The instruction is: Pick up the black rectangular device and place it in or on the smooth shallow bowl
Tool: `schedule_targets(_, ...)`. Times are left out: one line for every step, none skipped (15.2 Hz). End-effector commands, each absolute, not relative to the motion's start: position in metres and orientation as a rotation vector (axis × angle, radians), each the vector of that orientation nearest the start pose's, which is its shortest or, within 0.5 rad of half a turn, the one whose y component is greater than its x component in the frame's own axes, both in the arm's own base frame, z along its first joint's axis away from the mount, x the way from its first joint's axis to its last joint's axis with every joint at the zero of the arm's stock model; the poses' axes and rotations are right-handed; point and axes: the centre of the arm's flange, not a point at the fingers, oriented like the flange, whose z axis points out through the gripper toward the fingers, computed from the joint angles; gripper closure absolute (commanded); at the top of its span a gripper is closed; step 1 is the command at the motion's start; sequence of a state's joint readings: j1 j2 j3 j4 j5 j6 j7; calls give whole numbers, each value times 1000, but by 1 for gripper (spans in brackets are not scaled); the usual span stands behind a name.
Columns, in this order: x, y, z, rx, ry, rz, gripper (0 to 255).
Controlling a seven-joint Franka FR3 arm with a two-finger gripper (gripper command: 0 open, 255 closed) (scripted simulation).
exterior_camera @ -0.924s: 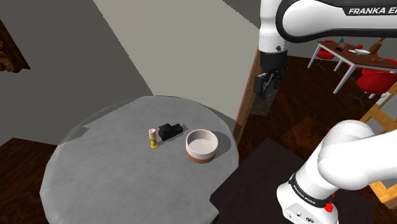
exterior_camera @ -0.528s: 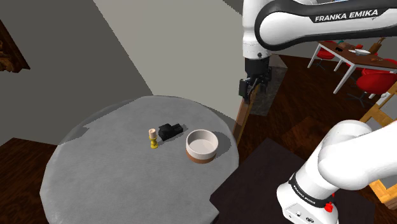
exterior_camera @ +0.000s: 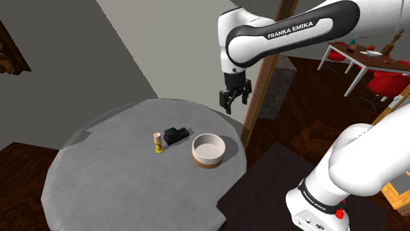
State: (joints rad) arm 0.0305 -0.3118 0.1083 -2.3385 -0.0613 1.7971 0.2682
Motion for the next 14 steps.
schedule_targets(441, 61, 427, -3244, 194, 347, 0)
schedule_targets(451, 64, 419, -3240, 194, 349, 0)
schedule_targets(461, 68, 412, -3236, 195, 352, 0)
schedule_targets(471, 72, 404, -3232, 196, 355, 0)
schedule_targets(481, 76, 396, -3228, 196, 358, 0)
schedule_targets(491, 80, 389, -3224, 197, 361, 0)
schedule_targets(501, 84, 381, -3221, 198, 364, 0)
schedule_targets(512, 88, 374, -3217, 199, 367, 0)
schedule_targets(522, 91, 366, -3213, 199, 369, 0)
schedule_targets(532, 95, 358, -3209, 200, 372, 0)
schedule_targets(542, 99, 351, -3205, 201, 375, 0)
schedule_targets(552, 103, 343, -3201, 201, 378, 0)
schedule_targets(562, 107, 336, -3197, 202, 381, 0)
schedule_targets(572, 111, 328, -3193, 203, 383, 0)
